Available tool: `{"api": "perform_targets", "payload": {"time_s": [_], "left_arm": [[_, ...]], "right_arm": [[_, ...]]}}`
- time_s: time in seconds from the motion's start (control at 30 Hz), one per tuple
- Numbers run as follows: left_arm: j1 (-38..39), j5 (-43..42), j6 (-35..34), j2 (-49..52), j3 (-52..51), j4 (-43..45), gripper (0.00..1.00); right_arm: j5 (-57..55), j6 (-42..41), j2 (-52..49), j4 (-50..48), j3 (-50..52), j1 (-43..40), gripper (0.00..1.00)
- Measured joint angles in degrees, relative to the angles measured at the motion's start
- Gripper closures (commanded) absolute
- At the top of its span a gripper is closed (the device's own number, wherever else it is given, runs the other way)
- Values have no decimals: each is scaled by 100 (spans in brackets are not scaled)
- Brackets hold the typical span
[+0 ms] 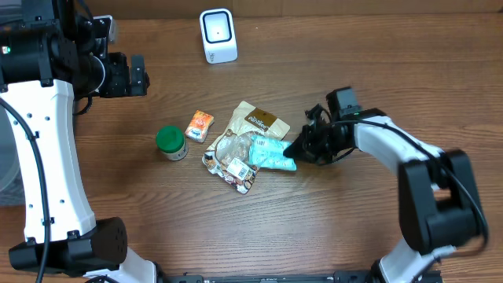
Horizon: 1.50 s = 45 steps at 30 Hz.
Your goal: Scan the item barcode
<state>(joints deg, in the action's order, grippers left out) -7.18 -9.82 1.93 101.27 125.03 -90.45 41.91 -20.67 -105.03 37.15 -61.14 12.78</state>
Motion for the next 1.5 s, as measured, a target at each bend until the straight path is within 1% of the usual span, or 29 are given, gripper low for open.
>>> {"api": "perform_targets", "payload": {"time_s": [0.23,0.43,0.63,0.83,0.93,1.03,1.13,1.33,1.43,1.5], "left_arm": [[0,2,0,0,0,0,1],[0,2,0,0,0,0,1],[0,0,0,0,0,0,0],[0,2,0,0,0,0,0],[0,0,0,0,0,0,0],[0,0,0,0,0,0,0],[0,0,0,0,0,-4,0],[0,0,0,0,0,-4,0],[0,2,0,0,0,0,1],[0,0,0,0,0,0,1]], "right_arm": [[79,175,1436,660,-586,9,96],[87,452,2124,1292,-868,129,96],[-20,608,2485,1687,-872,348,96],[-144,634,2640,1834,-872,382,96],[-334,577,2640,1867,-874,385,96],[-691,505,2603,2159,-1058,428,96],[-1202,479,2304,2688,-1759,603,96],[-2328,544,968,3462,-4085,1058,96],[-2977,592,214,3571,-5243,1207,96],[-3506,636,-249,3429,-5893,1285,96]]}}
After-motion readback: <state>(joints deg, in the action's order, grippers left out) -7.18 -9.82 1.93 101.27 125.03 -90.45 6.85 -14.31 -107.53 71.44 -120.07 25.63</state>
